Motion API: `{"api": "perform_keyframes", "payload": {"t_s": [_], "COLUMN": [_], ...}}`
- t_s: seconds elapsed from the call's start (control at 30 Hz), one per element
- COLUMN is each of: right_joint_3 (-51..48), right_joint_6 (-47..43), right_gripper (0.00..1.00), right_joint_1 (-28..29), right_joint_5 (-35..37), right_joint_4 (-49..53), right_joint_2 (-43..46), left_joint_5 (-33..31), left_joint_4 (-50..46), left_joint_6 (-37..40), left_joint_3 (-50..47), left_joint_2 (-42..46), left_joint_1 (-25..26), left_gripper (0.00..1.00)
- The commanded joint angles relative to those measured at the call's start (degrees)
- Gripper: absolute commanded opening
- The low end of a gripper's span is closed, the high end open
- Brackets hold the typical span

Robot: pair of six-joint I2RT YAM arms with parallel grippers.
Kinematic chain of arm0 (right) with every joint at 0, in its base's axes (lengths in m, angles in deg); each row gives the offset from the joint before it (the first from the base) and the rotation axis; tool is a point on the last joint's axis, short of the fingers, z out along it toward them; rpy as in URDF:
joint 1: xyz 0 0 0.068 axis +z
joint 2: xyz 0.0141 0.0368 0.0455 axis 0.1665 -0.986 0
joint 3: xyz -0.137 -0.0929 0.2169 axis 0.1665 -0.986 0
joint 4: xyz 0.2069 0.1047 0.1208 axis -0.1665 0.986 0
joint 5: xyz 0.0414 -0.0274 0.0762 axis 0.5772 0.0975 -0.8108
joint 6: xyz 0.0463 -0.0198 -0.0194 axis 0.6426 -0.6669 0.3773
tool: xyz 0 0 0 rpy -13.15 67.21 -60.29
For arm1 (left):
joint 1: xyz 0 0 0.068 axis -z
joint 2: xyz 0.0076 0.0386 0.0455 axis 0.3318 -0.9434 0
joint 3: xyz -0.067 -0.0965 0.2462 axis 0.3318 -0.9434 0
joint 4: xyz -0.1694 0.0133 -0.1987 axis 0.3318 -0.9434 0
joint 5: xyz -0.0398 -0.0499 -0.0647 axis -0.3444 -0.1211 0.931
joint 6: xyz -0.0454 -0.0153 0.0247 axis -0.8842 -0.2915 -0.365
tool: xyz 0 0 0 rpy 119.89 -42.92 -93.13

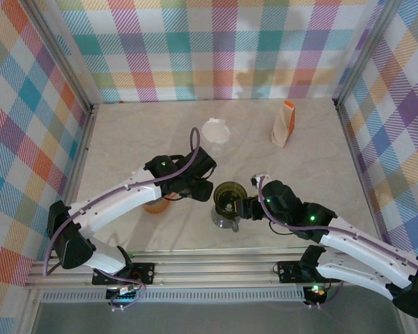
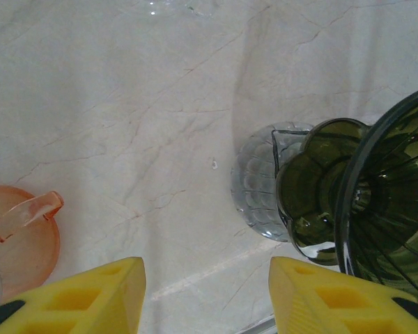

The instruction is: Place the coffee filter in the dripper

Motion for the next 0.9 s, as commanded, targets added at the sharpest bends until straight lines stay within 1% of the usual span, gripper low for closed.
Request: {"api": "perform_keyframes", "payload": {"t_s": [0.0,0.17,0.27,0.47,0.57,0.63,0.87], "right_joint_3": [0.77,0.68,1.68,1.62,2.2,2.7,2.32], "right_joint_6": [-0.05,0.37,0.88,1.66,2.27,2.41,2.36], "right_gripper": [0.63,0.65,0.65,0.65,0.61,0.61,0.57], "right_joint_1": [-0.25,-0.23,-0.27,-0.28,-0.28,-0.26,-0.28], "right_joint_5": [-3.07,-3.4,-1.65,-2.57,-1.42,-0.99,-3.14], "right_joint_4": [-2.07,-4.35,-3.19,-5.28,-5.12,-4.63,-7.37], "right_joint_2": [-0.31,-0.44,-1.91,-3.56,-4.11,-4.52,-4.83], "left_joint_5": [1.11,1.23,1.06,1.15,1.41,1.54,2.22], "left_joint_4": [0.36,0.71,0.29,0.27,0.35,0.42,0.71], "left_joint_6": [-0.5,-0.68,-0.72,-0.72,-0.75,-0.83,-1.0], "left_joint_3": [-0.68,-0.26,0.22,0.18,0.09,-0.11,-0.26], "left_joint_2": [1.64,1.98,1.87,2.89,3.26,3.37,3.94], "left_joint_1": [-0.61,-0.76,-0.97,-1.49,-1.69,-1.69,-1.86], "left_gripper": [0.5,0.5,0.5,0.5,0.5,0.5,0.5]}}
